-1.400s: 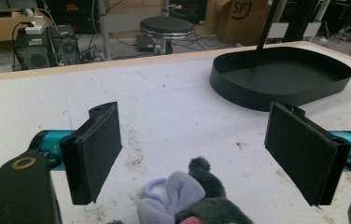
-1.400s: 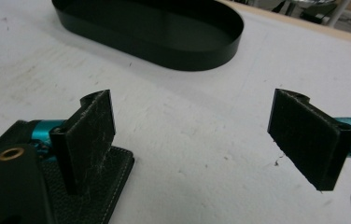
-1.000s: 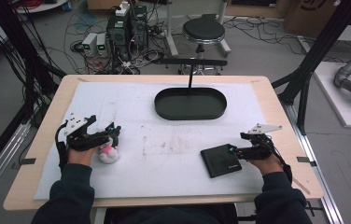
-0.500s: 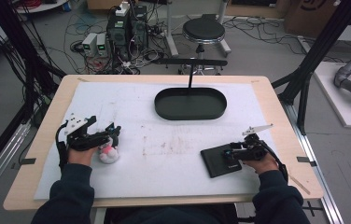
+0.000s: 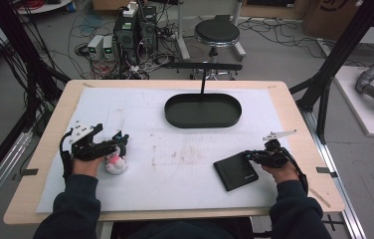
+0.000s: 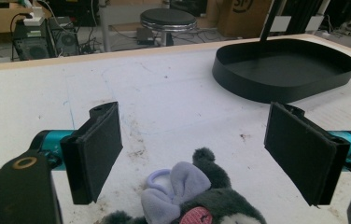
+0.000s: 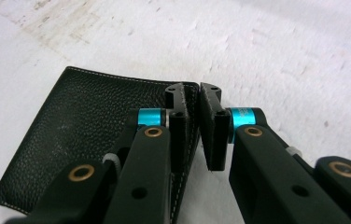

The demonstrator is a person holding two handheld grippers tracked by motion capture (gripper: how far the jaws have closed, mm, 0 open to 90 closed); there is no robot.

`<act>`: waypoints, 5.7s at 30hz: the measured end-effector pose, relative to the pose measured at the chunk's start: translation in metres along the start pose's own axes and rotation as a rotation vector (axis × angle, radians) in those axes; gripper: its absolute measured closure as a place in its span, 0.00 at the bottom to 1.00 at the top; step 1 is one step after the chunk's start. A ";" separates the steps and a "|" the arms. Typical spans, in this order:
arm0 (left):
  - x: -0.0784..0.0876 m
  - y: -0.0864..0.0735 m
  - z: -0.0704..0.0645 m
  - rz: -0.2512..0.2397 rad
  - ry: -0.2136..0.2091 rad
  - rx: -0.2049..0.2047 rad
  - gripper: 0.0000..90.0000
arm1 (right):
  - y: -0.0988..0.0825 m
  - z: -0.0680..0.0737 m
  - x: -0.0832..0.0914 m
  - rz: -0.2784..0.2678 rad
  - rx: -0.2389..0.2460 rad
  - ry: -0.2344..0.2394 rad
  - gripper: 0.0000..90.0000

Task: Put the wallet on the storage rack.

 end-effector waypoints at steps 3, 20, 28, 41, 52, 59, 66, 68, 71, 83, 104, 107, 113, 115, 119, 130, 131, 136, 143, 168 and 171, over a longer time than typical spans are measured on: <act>0.000 0.000 0.000 -0.001 -0.001 0.000 0.21 | 0.003 -0.004 0.004 -0.009 0.007 -0.046 0.94; 0.000 0.000 0.000 0.000 0.002 0.000 0.21 | -0.009 -0.054 0.034 -0.037 -0.121 -0.432 0.51; 0.000 0.000 0.000 0.000 0.000 -0.001 0.21 | 0.013 -0.011 -0.004 -0.008 0.050 -0.316 0.29; -0.001 0.000 0.001 0.002 0.005 -0.003 0.21 | 0.010 0.007 -0.027 0.155 0.218 -0.349 0.40; 0.000 0.000 0.002 0.002 0.011 -0.001 0.22 | 0.019 0.018 -0.019 0.164 0.346 -0.386 0.94; -0.001 0.000 0.003 0.000 0.013 0.002 0.22 | 0.037 0.016 0.000 0.040 0.321 -0.393 0.95; -0.001 0.000 0.003 0.003 0.013 0.001 0.22 | 0.064 0.017 0.030 -0.192 0.295 -0.397 0.96; -0.001 0.000 0.004 0.003 0.013 0.001 0.22 | 0.071 0.019 0.038 -0.276 0.285 -0.387 0.96; -0.001 0.000 0.003 0.002 0.013 0.001 0.22 | 0.075 0.017 0.048 -0.347 0.251 -0.381 0.96; -0.001 0.000 0.004 0.004 0.013 0.001 0.22 | 0.070 0.009 0.054 -0.395 0.095 -0.276 0.95; -0.001 0.000 0.004 0.006 0.012 0.003 0.22 | 0.042 -0.034 0.059 -0.368 -0.064 -0.404 0.72; -0.001 -0.001 0.004 0.007 0.012 0.004 0.22 | 0.042 -0.034 0.061 -0.380 -0.057 -0.412 0.53; -0.001 0.000 0.005 0.003 0.014 0.009 0.22 | 0.045 -0.030 0.061 -0.368 -0.036 -0.489 0.22; 0.000 0.000 0.005 0.003 0.013 0.009 0.22 | 0.045 -0.026 0.057 -0.348 -0.020 -0.502 0.20; 0.000 0.000 0.005 0.005 0.014 0.006 0.22 | 0.043 -0.021 0.043 -0.281 -0.002 -0.532 0.20; -0.001 0.000 0.005 0.004 0.013 0.006 0.22 | 0.026 -0.023 0.028 -0.164 -0.058 -0.456 0.69; -0.001 0.000 0.005 0.004 0.015 0.005 0.22 | 0.026 -0.024 0.031 -0.171 -0.054 -0.452 0.79; -0.001 0.000 0.005 0.005 0.016 0.003 0.22 | 0.031 -0.024 0.037 -0.181 -0.021 -0.466 0.86; -0.001 -0.001 0.006 0.006 0.023 0.000 0.22 | 0.044 -0.023 0.043 -0.234 0.005 -0.457 0.86; -0.001 0.001 0.004 -0.008 0.004 -0.010 0.22 | 0.162 -0.019 0.001 -0.338 0.131 -0.401 0.87; 0.000 0.002 0.004 -0.011 0.005 -0.010 0.22 | 0.170 -0.018 -0.013 -0.335 0.132 -0.390 0.87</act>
Point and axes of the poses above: each handheld gripper's, and its own axes: x roughly backward along the jaws, y roughly out of its top, z roughly to its left, the point moved 9 cm from there along -x, roughly forward along the jaws, and after that the axes turned 14 degrees about x, right-handed, at the moved point
